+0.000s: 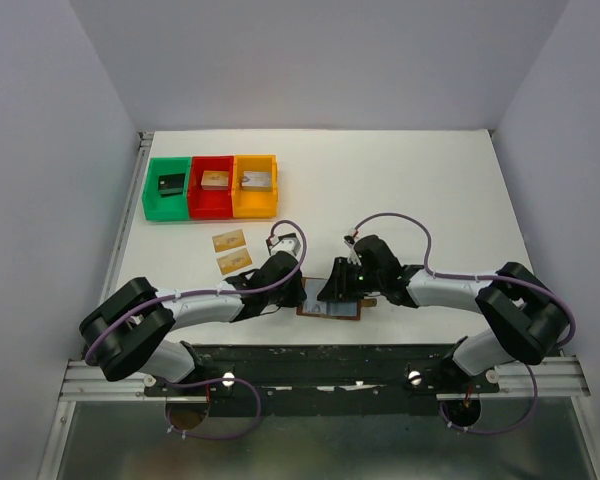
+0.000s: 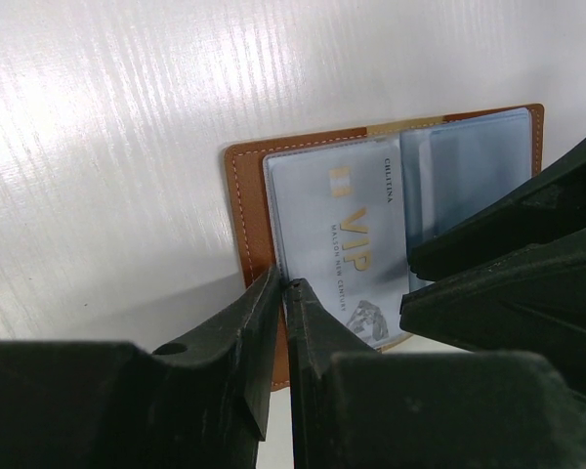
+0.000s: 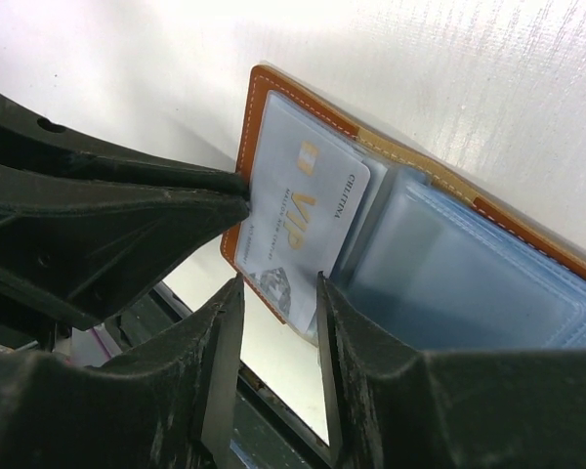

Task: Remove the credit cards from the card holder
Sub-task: Remove the credit card from the card holder.

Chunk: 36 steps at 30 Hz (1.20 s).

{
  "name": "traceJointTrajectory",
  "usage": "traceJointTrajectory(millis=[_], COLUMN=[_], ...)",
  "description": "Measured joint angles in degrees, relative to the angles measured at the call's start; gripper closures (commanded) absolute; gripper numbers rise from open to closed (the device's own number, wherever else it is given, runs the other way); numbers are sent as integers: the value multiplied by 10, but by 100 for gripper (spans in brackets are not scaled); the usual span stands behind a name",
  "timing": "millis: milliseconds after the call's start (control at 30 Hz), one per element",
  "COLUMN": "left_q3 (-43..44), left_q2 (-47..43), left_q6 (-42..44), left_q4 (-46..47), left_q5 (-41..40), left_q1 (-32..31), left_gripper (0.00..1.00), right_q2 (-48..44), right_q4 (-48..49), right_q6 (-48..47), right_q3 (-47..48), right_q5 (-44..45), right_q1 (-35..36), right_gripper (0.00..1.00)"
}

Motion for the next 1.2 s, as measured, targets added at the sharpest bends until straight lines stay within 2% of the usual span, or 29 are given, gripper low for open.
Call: traceJointTrajectory(millis=[833,967,1200], left_q3=[-8,-10,-10], left_q2=[-1,-1,-1], left_q6=[-5,-6,-6], left_q4=[16,19,19], left_q5=[-2,-2,-2], left_q1=[0,0,0], left_gripper=[75,75,71], right_q2=[27,28,35], right_q4=[32,50,101], right_q6=[10,17,39], right_q3=[-8,-17,-44], right_q5=[-7,-9,-16], right_q1=[-2,-3,-12], right_gripper=[56,60,76])
